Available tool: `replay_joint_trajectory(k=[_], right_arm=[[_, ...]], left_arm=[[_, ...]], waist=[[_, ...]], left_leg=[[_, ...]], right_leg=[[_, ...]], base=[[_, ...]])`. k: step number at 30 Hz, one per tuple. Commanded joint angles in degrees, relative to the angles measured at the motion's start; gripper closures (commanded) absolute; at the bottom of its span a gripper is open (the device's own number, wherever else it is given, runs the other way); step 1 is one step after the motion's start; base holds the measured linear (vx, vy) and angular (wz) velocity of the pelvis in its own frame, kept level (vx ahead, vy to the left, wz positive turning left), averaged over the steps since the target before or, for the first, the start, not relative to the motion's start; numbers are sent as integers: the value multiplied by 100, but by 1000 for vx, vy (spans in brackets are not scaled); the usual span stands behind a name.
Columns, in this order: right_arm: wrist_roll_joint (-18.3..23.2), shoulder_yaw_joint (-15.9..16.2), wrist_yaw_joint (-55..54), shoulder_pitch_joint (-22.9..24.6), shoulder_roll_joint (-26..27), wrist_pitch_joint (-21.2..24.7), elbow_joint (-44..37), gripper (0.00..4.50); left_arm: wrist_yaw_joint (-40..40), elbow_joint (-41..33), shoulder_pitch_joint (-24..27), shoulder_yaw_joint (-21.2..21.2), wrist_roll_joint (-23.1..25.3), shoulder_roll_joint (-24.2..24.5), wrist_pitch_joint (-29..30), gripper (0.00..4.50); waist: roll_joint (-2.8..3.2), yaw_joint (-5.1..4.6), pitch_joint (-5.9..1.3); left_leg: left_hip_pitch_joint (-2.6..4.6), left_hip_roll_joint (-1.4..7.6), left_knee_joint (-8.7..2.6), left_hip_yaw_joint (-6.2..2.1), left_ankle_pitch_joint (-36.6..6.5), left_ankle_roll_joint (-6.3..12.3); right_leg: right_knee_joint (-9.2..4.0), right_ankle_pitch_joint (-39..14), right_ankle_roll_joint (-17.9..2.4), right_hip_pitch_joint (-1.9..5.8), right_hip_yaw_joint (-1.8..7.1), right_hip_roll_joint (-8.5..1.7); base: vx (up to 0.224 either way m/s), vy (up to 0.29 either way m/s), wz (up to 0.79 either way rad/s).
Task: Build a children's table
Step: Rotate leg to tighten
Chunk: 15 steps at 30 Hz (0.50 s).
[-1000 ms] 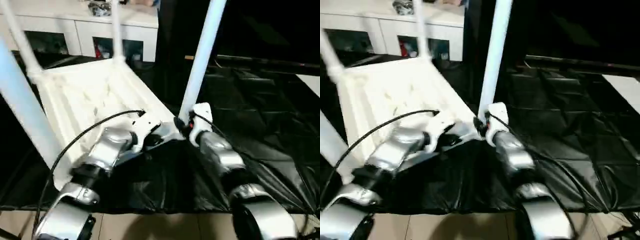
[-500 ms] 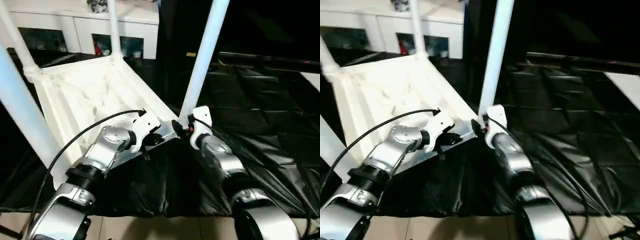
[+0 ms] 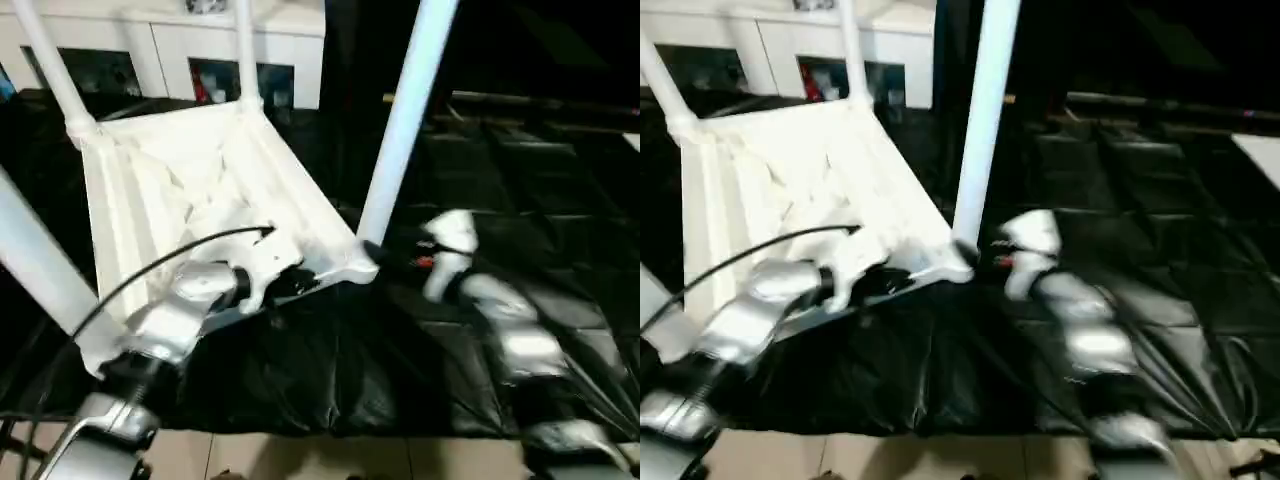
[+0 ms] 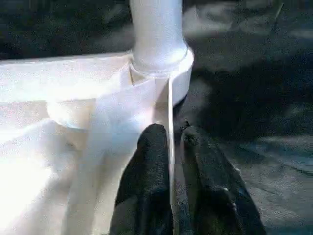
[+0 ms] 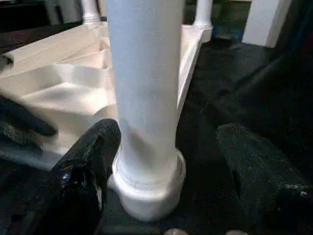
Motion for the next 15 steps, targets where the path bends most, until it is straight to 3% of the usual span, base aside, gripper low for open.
replay_joint_trajectory(k=[1,6,8,9,10,13,15], right_arm=[[96,-48,234,124,-138,172,-205,88],[122,30,340,292,-227,365,-444,88],[132,226,367,348,-185,462,-582,88],[132,226,367,348,-185,462,-582,88],[114,326,371,341,-134,501,-598,88],[31,597,451,198,86,529,-444,88],[-5,658,498,111,165,543,-332,88]], left_arm=[[-167,-578,161,215,-354,54,262,359],[89,-1684,749,595,-810,-19,711,319],[247,-2207,1205,597,-956,-67,986,313],[247,-2207,1205,597,-956,-67,986,313],[305,-2457,1473,585,-1049,-69,1116,300],[438,-2945,2279,638,-1129,1,1236,275],[408,-3065,2527,707,-1167,85,1256,261]], waist=[[61,41,-344],[41,30,-310],[38,38,-296],[36,28,-282],[41,31,-284],[28,-10,-277],[35,-16,-280]], left_leg=[[-72,147,-281,10,-694,441],[-80,151,-287,3,-924,362],[-55,146,-291,3,-1042,359],[-70,135,-293,2,-1068,380],[-53,138,-288,7,-1112,367],[-91,137,-301,-12,-1160,371],[-60,135,-299,-5,-1171,382]], right_leg=[[-347,-959,-956,415,345,-476],[-389,-1556,-854,409,332,-473],[-435,-2009,-656,371,329,-457],[-456,-2093,-617,365,324,-448],[-462,-2166,-594,347,325,-449],[-482,-2321,-490,347,319,-442],[-492,-2311,-445,312,326,-414]], base=[[0,0,0],[0,0,0],[0,0,0],[0,0,0],[0,0,0],[0,0,0],[0,0,0]])
